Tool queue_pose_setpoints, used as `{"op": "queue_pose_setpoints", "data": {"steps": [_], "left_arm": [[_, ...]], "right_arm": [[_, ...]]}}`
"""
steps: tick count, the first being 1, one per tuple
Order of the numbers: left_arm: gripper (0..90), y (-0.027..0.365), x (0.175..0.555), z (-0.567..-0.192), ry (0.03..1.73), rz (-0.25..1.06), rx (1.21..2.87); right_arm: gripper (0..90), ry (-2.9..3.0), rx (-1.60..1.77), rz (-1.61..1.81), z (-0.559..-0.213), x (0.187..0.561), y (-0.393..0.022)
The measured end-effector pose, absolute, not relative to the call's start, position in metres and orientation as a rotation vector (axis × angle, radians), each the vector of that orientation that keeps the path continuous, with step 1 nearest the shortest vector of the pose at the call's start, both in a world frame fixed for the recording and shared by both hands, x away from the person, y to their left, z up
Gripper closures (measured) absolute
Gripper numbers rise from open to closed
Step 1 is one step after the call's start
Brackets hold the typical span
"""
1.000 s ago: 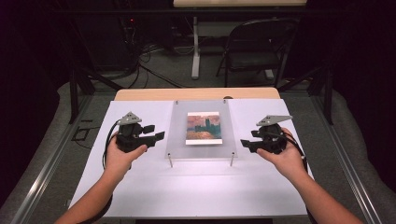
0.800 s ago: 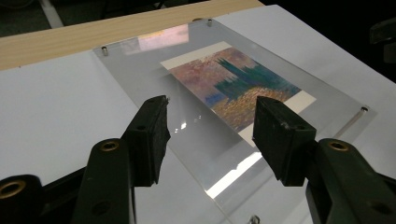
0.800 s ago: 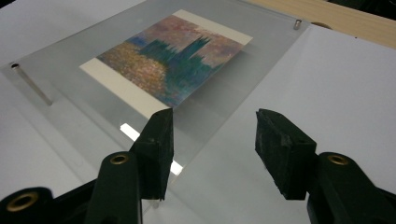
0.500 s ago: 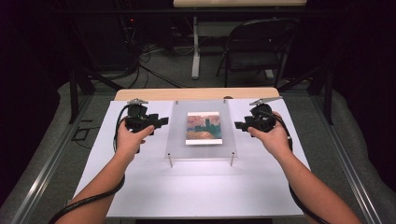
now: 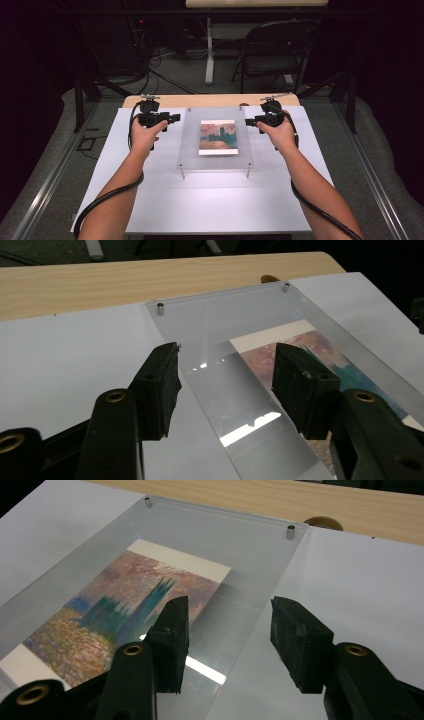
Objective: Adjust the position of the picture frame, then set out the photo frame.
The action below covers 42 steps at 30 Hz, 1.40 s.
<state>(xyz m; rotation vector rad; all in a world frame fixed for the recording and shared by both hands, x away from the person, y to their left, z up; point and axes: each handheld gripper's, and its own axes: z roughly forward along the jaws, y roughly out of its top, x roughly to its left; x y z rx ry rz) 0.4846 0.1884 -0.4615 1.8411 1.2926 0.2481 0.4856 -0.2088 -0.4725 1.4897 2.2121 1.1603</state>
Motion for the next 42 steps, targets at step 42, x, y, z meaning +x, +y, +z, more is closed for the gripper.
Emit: {"op": "queue_pose_setpoints", "data": {"steps": [42], "left_arm": [[33.1,0.151,0.532,-0.527,1.473,0.086,1.911]], "right_arm": [[35.9,2.208,1.775,1.134,-0.527,0.526,-0.197]]}}
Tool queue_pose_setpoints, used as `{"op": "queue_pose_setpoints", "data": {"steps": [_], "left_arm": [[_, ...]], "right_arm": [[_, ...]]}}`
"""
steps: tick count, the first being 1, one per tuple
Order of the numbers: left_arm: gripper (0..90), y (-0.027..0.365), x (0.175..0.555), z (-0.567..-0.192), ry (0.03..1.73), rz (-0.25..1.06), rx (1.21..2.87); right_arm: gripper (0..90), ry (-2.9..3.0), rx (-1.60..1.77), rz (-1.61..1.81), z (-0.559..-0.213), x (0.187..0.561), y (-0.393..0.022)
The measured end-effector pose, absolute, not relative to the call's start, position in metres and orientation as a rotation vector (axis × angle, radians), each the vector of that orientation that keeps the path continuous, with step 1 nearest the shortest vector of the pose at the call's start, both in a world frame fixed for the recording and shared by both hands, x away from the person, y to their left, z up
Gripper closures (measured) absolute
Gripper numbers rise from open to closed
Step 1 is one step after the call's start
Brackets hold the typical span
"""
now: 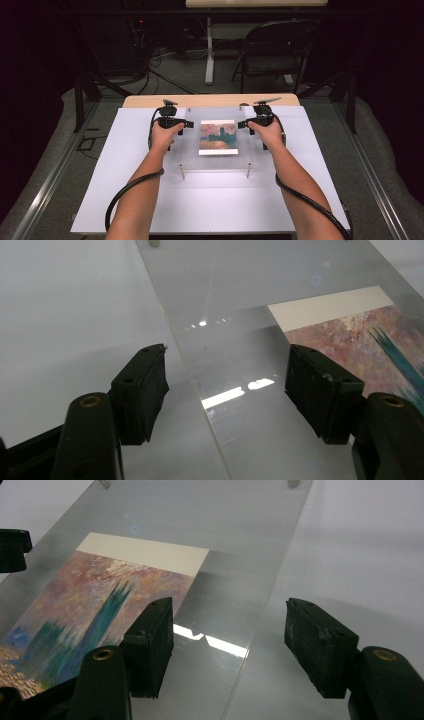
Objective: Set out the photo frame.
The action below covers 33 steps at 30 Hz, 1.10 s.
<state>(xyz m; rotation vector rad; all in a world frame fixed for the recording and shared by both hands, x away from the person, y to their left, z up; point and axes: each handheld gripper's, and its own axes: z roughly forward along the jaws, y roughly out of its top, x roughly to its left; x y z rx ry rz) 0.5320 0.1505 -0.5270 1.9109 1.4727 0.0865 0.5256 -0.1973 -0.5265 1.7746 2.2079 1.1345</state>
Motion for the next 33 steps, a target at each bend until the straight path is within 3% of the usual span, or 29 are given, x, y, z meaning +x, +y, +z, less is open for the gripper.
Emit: {"op": "queue_pose_setpoints", "data": {"steps": [24,33], "left_arm": [[33.9,0.153,0.532,-0.542,1.474,-0.078,1.833],[32.6,0.151,0.534,-0.54,1.486,-0.084,1.842]], "right_arm": [[35.0,2.245,1.858,1.187,-0.537,0.532,-0.191],[34.7,2.245,1.885,1.21,-0.539,0.534,-0.192]]}}
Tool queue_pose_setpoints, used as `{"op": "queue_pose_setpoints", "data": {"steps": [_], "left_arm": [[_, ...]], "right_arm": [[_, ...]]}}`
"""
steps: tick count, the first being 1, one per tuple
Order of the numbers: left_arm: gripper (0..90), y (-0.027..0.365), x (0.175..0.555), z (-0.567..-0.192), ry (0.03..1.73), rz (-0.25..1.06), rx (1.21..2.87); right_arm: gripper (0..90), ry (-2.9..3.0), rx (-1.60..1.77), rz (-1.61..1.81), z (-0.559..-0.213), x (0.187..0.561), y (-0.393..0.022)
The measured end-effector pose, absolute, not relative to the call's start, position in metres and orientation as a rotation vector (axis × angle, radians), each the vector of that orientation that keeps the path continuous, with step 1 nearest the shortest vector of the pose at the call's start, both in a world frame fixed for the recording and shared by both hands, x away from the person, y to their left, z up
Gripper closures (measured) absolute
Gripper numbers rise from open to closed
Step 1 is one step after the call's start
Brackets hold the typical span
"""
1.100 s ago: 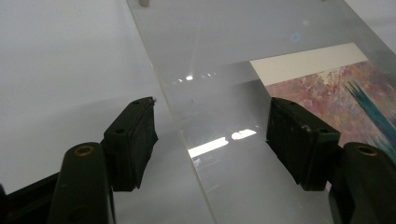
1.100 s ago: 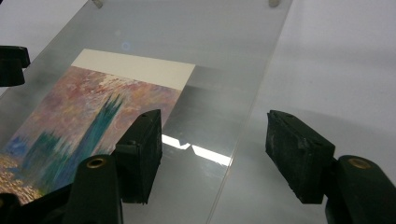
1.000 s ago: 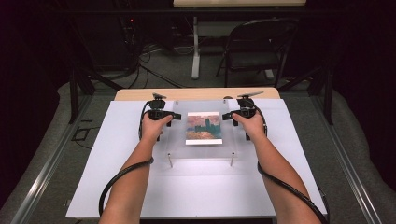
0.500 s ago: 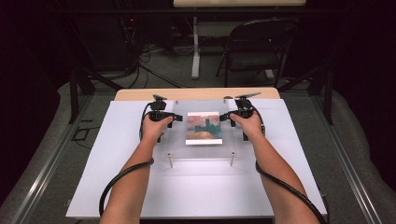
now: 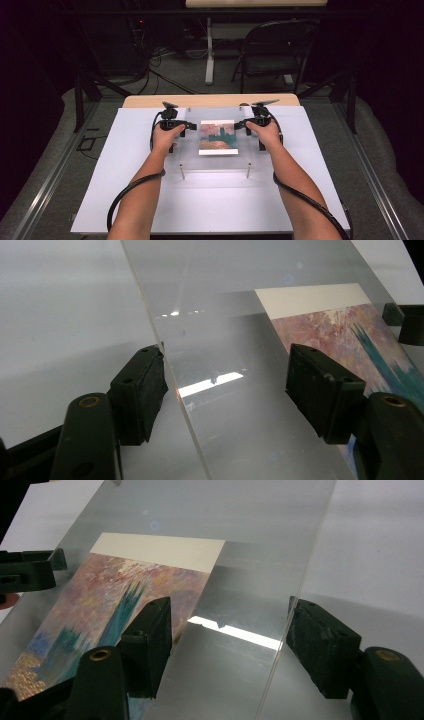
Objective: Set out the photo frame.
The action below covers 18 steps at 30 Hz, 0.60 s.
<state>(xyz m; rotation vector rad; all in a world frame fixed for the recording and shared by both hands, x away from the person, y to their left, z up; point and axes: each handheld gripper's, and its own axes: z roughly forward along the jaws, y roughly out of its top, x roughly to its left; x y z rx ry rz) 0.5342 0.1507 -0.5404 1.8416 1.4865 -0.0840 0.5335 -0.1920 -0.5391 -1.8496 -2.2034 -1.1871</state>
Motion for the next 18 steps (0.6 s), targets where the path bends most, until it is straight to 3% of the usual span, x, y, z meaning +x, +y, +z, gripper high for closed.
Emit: {"op": "queue_pose_setpoints", "data": {"steps": [18], "left_arm": [[39.5,0.1552,0.5343,-0.5367,1.518,-0.103,1.824]], "right_arm": [[36.4,-2.186,-1.875,-1.178,-0.5364,0.5338,-0.1906]]}}
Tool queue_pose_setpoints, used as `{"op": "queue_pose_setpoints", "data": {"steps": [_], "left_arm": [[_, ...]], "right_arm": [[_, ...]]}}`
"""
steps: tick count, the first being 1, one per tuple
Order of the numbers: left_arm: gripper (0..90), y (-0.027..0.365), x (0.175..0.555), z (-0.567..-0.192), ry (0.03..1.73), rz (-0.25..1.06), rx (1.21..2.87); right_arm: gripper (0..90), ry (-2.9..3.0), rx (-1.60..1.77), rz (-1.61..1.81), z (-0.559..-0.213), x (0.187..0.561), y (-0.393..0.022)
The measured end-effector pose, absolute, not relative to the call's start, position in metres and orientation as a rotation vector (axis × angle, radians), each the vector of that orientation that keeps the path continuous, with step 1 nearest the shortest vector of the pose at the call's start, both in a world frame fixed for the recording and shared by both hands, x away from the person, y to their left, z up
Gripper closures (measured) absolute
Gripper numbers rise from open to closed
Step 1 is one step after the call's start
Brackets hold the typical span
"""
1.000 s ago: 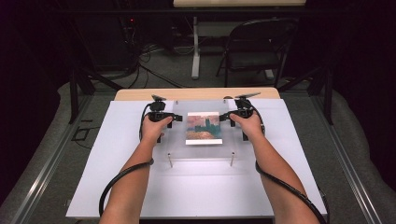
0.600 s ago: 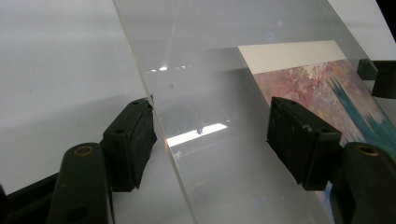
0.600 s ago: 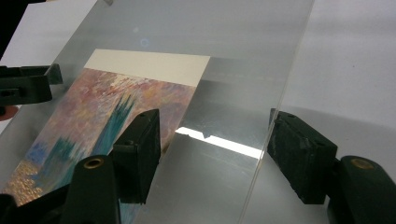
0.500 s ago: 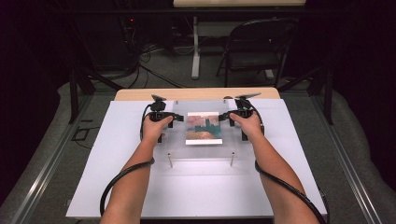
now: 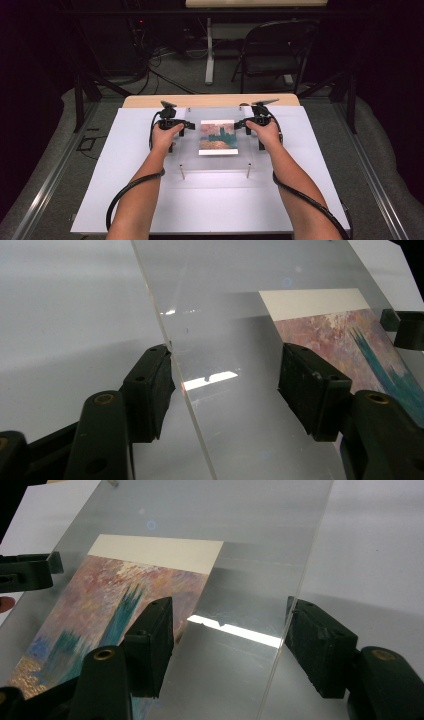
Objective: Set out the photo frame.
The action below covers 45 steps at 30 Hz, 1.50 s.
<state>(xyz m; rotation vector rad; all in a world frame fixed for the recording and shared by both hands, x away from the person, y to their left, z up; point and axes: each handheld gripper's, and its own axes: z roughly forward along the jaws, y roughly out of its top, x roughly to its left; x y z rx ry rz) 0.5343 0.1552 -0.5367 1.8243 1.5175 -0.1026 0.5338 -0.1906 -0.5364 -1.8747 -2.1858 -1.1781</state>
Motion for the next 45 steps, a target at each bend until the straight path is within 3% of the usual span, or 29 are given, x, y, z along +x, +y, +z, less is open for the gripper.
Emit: {"op": "queue_pose_setpoints", "data": {"steps": [45], "left_arm": [[48.7,0.156,0.51,-0.484,1.448,0.02,1.828]], "right_arm": [[38.3,-2.369,-1.821,-1.262,-0.486,0.507,-0.187]]}}
